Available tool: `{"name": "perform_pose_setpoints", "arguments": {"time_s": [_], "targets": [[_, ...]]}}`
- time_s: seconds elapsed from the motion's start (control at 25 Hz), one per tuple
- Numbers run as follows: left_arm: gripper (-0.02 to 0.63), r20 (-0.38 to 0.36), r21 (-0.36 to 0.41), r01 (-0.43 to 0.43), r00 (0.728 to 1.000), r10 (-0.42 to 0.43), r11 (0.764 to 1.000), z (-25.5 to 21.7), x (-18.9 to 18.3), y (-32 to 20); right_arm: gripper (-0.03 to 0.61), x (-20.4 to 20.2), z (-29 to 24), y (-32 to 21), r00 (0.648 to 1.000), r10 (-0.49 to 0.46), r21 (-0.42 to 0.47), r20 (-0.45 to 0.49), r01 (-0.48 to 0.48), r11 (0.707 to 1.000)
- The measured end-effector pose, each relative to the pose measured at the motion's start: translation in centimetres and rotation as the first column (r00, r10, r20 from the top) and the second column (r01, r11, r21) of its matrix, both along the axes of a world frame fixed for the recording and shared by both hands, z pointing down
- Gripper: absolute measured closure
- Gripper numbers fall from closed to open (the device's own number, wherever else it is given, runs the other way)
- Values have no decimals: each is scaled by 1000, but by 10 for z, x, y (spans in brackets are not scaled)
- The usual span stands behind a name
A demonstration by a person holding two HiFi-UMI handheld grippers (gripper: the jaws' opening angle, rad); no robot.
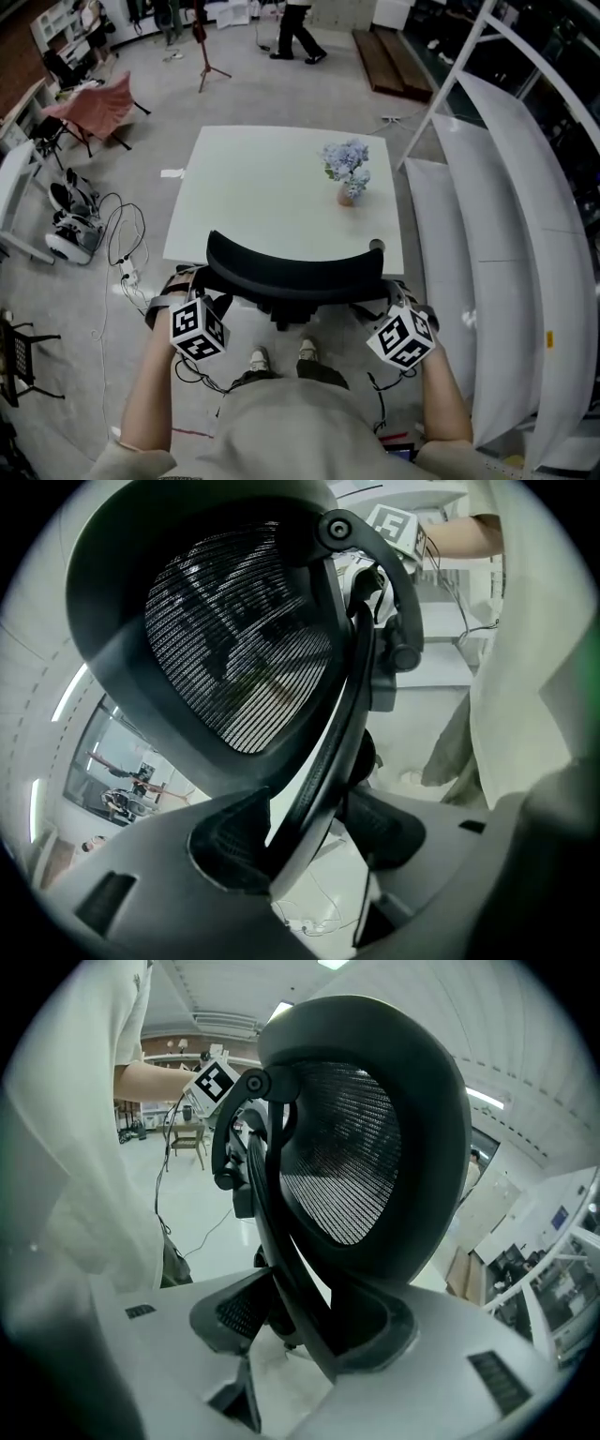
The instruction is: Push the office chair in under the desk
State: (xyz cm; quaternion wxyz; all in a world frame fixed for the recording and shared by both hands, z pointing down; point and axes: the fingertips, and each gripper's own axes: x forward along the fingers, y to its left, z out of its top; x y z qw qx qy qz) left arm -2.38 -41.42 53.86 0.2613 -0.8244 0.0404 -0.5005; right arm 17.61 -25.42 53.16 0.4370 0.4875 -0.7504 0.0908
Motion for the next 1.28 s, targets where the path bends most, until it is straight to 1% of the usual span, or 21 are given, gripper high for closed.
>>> {"name": "perform_pose_setpoints", "arguments": {"time_s": [0.28, 0.4, 0.52, 0.68, 0.8, 0.92, 0.96, 1.04, 1.08, 1.16, 1.2, 1.28], "targets": [[376, -25, 19, 1, 1000, 0, 1000, -6, -1, 3, 362, 4, -2, 1, 992, 120, 13, -48, -119, 993], [386, -77, 7, 28, 997, -28, 1000, -17, -5, 7, 359, 4, -7, 3, 981, 183, 30, -59, -182, 983], [417, -164, -15, 47, 985, -49, 999, -33, -7, 13, 383, -1, -16, 5, 969, 248, 63, -8, -247, 967], [449, -293, -17, 49, 955, -52, 999, -66, -8, 18, 473, -12, -49, 5, 948, 306, 166, 90, -317, 934], [472, -350, -50, -6, 937, -12, 999, -93, -7, 30, 505, -21, -88, 5, 938, 305, 268, 163, -339, 902], [485, -404, -67, -69, 914, 37, 995, -122, -3, 43, 526, -30, -122, 6, 940, 271, 340, 206, -328, 881], [491, -434, -84, -88, 900, 43, 993, -133, -1, 47, 528, -32, -133, 6, 942, 257, 364, 214, -321, 874], [502, -511, -126, -130, 858, 48, 983, -156, 3, 56, 531, -38, -154, 4, 945, 230, 416, 234, -311, 854], [512, -555, -135, -153, 830, 54, 979, -170, 6, 60, 534, -40, -166, 3, 943, 219, 439, 248, -312, 843], [536, -642, -134, -185, 765, 57, 974, -197, 12, 63, 539, -46, -188, 1, 940, 199, 479, 278, -315, 819], [550, -679, -147, -183, 733, 35, 972, -209, 14, 62, 541, -49, -198, -1, 939, 188, 496, 287, -314, 810], [568, -735, -215, -152, 675, -57, 965, -229, 14, 58, 548, -55, -217, -3, 938, 168, 526, 302, -311, 791]]}}
